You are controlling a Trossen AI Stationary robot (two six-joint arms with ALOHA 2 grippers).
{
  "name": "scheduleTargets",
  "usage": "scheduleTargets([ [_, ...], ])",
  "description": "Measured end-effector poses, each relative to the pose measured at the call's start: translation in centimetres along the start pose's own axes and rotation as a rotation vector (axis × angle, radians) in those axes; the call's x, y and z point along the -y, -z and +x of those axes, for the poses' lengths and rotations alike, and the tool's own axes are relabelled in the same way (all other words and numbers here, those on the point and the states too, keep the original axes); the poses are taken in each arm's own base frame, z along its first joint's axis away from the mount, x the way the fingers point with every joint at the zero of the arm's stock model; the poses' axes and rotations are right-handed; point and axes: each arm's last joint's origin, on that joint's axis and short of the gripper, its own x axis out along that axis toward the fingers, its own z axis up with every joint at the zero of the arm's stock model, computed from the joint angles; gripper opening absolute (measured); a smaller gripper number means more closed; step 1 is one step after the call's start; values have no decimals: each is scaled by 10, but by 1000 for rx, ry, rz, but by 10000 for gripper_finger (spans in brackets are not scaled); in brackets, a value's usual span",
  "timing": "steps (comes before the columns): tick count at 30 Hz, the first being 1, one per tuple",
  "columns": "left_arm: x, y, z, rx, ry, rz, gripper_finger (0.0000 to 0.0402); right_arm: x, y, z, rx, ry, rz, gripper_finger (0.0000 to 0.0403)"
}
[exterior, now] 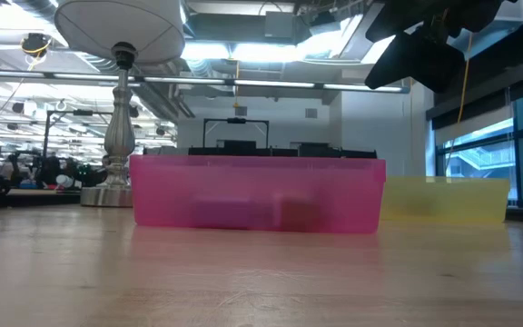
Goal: Pick & Place Office items
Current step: Put the white black hourglass into the orange bin
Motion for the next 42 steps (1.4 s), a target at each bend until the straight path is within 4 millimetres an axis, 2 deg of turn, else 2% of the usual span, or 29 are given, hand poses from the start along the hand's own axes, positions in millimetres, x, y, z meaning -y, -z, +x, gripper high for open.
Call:
scheduleTargets([
  [6, 0, 0, 0, 2, -2, -1, 317, 0, 0, 0, 0, 0, 0, 265],
  [15, 0, 0, 0, -7, -3, -28, 212, 0, 0, 0, 0, 0, 0, 265],
  [27, -1, -9, -5, 98, -17, -169, 218, 0, 0, 0, 0, 0, 0, 265],
  [31, -5, -25, -10, 189, -54, -202, 219, 0, 0, 0, 0, 0, 0, 265],
  [35, -12, -50, -19, 305, -119, -226, 215, 0, 0, 0, 0, 0, 0, 265],
  [42, -44, -115, -36, 343, -292, -291, 216, 0, 0, 0, 0, 0, -1, 265],
])
